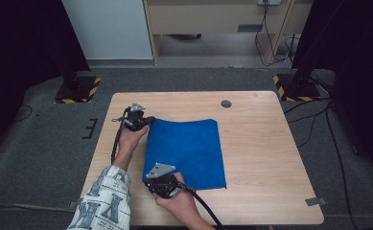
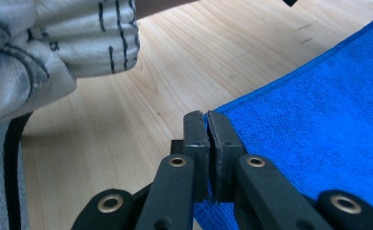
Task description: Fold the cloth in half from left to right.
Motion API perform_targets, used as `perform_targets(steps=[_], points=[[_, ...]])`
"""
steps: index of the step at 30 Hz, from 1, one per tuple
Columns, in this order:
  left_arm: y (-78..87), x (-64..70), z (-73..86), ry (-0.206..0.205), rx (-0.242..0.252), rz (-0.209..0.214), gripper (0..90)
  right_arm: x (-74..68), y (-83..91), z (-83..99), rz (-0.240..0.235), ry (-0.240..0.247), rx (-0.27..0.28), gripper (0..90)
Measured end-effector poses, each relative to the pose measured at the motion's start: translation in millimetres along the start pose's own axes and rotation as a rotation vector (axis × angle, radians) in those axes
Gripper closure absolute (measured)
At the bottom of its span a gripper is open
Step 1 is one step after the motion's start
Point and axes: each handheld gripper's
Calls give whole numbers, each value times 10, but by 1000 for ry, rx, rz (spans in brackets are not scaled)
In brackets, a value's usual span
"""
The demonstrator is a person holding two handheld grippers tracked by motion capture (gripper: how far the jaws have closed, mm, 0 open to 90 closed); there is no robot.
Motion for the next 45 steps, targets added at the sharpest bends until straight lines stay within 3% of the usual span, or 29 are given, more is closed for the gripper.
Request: perform_targets(steps=[3,9,21,27,31,32,35,40,45], points=[[35,64,-68,-10,24,1,891,3,46,-25,7,-2,15,877],[48,102,-208,-23,8,4,890,16,114,-69,19,-7,29,878],[186,-76,-251,-26,-17,-13,890,-124,78,-211,11,-2,58,878],[236,-96,-252,-2,-18,-12,889,-181,57,-266,-2,3,79,878],[157,-8,-265,-20,-36,-13,888,-89,120,-192,10,-13,75,878],[122,14,-261,-15,-44,-17,887,-17,169,-129,3,-46,79,877],[-5,98,-256,11,-53,-14,887,75,255,-32,19,-59,72,877],[-155,244,-259,15,-54,7,887,221,413,123,41,-87,71,877],[-181,379,-339,9,-46,26,887,314,587,220,53,-113,82,878]])
Point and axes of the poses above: each handheld gripper's, and its own axes: y roughly backward along the jaws, z roughly out of its underside, x roughly to its right
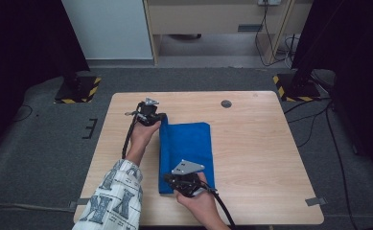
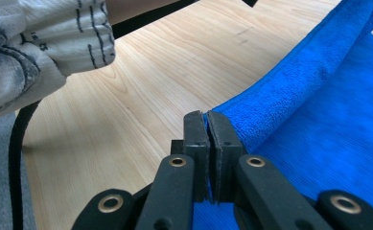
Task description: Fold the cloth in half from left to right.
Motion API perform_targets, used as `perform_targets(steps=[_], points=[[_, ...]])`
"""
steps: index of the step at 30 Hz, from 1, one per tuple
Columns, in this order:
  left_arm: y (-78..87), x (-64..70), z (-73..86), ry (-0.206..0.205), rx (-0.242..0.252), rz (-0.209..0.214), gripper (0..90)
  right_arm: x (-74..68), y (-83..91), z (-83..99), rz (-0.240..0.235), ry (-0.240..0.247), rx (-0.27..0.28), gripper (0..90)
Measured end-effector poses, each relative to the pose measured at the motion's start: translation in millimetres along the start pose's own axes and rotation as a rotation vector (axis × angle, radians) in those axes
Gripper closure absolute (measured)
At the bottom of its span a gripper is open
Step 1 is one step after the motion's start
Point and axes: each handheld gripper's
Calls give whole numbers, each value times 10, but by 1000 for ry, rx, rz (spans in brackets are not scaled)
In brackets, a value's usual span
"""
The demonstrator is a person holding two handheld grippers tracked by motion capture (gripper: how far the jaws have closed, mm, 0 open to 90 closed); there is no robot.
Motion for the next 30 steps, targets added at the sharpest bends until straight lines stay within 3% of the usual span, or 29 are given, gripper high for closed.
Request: perform_targets(steps=[5,12,17,20,30], points=[[4,120,-120,-22,9,10,886,50,151,5,12,0,10,878],[-173,211,-201,3,0,38,885,86,274,18,20,9,14,877],[-294,313,-249,-7,-9,45,885,175,361,40,37,11,13,878],[-333,355,-261,7,-5,53,885,223,407,60,48,10,9,878],[-393,492,-311,-3,-15,64,886,268,523,92,56,3,13,878]])
Point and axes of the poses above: each handheld gripper's, and its own axes: y roughly backward along the jaws, z roughly out of its underside, x roughly to its right
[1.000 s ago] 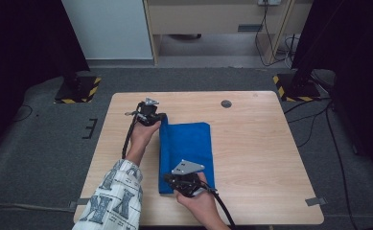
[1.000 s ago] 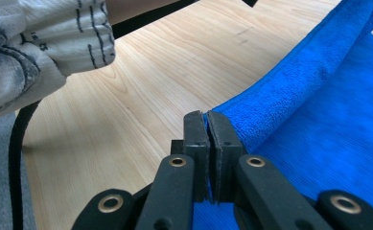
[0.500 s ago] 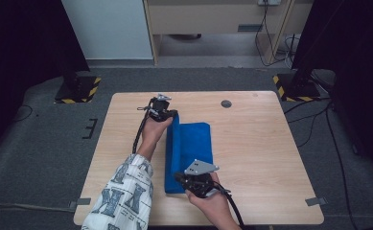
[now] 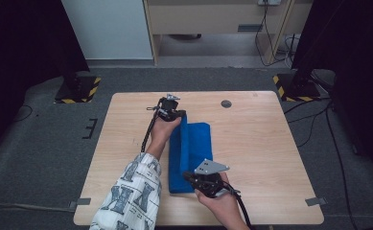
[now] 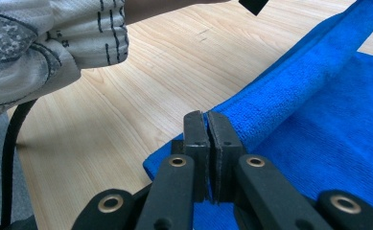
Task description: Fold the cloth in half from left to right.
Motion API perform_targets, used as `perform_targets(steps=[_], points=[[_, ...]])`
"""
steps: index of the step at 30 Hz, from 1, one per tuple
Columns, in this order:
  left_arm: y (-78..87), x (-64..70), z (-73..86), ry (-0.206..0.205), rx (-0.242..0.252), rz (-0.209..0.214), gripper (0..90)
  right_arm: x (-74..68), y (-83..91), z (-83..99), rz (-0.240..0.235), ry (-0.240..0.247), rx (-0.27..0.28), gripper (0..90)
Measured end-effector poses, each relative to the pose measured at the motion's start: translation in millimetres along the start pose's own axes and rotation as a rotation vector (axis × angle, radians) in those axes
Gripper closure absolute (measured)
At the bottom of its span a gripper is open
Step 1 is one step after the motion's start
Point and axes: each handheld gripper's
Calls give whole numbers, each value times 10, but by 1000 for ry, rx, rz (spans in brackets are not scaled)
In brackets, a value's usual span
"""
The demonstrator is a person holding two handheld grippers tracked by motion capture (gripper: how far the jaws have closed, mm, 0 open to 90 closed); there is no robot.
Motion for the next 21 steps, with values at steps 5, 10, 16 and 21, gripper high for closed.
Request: perform_targets(steps=[5,10,16,21], points=[[-16,76,-66,-9,7,10,886,25,66,9,8,-3,1,878],[-72,150,-100,-17,-1,18,885,56,116,36,16,-6,-1,878],[-191,248,-110,-24,-12,28,885,120,165,101,30,-11,-15,878],[-297,309,-83,-22,-23,42,885,168,215,164,41,-14,-24,878]])
Point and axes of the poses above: each handheld gripper's, and its own axes: y roughly backward along the jaws, z roughly out of its underside, x roughly to its right
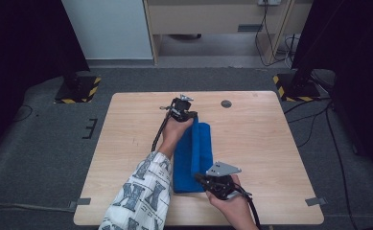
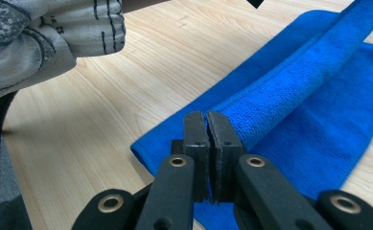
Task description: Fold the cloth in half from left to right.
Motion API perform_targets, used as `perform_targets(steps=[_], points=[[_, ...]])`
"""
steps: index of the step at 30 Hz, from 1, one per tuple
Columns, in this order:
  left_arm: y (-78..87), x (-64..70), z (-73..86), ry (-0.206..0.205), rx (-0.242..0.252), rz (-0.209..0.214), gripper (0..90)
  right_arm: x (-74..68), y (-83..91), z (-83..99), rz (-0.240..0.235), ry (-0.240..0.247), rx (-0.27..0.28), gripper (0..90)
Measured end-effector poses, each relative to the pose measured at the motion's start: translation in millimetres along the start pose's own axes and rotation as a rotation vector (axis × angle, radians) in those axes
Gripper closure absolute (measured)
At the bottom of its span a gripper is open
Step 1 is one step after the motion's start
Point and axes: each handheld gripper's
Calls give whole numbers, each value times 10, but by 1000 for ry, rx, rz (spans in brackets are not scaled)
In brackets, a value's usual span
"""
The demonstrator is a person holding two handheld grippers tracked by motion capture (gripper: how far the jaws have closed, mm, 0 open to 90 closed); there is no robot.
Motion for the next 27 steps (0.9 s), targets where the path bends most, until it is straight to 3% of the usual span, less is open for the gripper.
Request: perform_targets(steps=[12,16,27], points=[[-152,54,35,-4,-21,14,884,108,20,141,7,-22,-31,877],[-210,58,30,20,-15,24,884,143,25,163,16,-27,-37,877],[-297,65,56,20,-31,18,882,183,5,224,18,-41,-56,875]])
Point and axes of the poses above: each handheld gripper's, and its own axes: y roughly backward along the jaws, z roughly out of its underside, x roughly to its right
